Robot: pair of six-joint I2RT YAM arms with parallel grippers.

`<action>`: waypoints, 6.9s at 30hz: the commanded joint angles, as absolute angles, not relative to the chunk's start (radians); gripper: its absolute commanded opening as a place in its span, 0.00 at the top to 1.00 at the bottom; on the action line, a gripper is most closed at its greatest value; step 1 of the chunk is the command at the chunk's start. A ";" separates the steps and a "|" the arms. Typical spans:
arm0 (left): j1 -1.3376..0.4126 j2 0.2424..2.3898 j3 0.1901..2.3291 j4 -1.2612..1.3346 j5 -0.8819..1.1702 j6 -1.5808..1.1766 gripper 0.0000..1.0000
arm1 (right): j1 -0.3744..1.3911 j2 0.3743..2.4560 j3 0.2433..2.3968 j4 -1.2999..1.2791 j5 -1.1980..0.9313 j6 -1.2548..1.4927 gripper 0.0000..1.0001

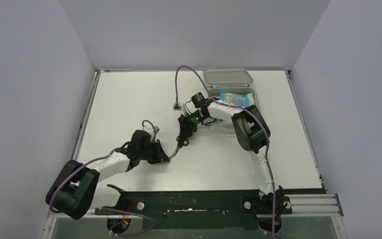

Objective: Organize the medicine kit
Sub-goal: Pick up the scissors from the center of the board, then place the scissors in the medicine box, then adjust the medical item in the medicine box, then move the medicine box to the center of the board.

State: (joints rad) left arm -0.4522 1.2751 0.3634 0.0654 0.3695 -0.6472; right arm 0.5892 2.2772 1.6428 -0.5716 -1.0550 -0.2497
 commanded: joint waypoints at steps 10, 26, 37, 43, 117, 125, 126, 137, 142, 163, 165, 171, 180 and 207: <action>-0.454 1.256 0.350 0.059 0.336 -0.644 1.00 | 0.601 2.250 1.660 -0.547 -1.097 -0.267 0.98; -0.439 1.025 0.692 -0.226 0.261 -0.556 0.52 | 0.548 2.028 1.454 -0.315 -1.094 -0.023 1.00; -0.437 0.991 0.809 -0.305 0.156 -0.408 0.03 | 0.436 1.897 1.442 -0.362 -1.030 0.125 1.00; -0.437 0.976 0.775 -0.277 0.098 -0.325 0.03 | 0.335 1.811 1.437 -0.369 -1.030 0.206 1.00; -0.371 0.925 0.723 -0.264 0.155 -0.222 0.03 | 0.076 1.762 1.468 -0.626 -0.336 0.303 0.88; -0.371 0.930 0.720 -0.261 0.162 -0.222 0.03 | 0.100 1.677 1.332 -0.627 -0.290 0.296 0.90; -0.371 0.931 0.720 -0.261 0.162 -0.222 0.03 | 0.100 1.677 1.321 -0.621 -0.290 0.296 0.90; -0.368 0.943 0.721 -0.261 0.155 -0.222 0.03 | 0.128 1.712 1.213 -0.561 -0.301 0.293 0.92; -0.365 0.954 0.721 -0.261 0.155 -0.222 0.03 | 0.127 1.700 1.234 -0.562 -0.301 0.296 0.92; -0.426 1.449 0.988 0.022 0.369 -0.525 0.11 | 0.118 1.719 1.276 -0.490 -0.276 0.278 0.79; -0.437 1.508 1.020 0.054 0.381 -0.547 0.15 | 0.118 1.739 1.260 -0.476 -0.283 0.275 0.79; -0.482 1.629 1.109 0.056 0.310 -0.522 0.22 | 0.119 1.779 1.278 -0.484 -0.268 0.270 0.79; -0.542 1.786 1.214 0.230 0.245 -0.597 0.36 | 0.123 1.675 1.273 -0.528 -0.279 0.290 0.74; -0.680 2.189 1.640 0.056 -0.037 -0.502 0.70 | 0.136 1.290 1.043 -0.413 -0.224 0.347 0.25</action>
State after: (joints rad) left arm -0.6754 2.1780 1.5764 0.0772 -0.0006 -0.5350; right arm 0.1322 1.3308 1.0481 -0.4671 -0.2470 0.3527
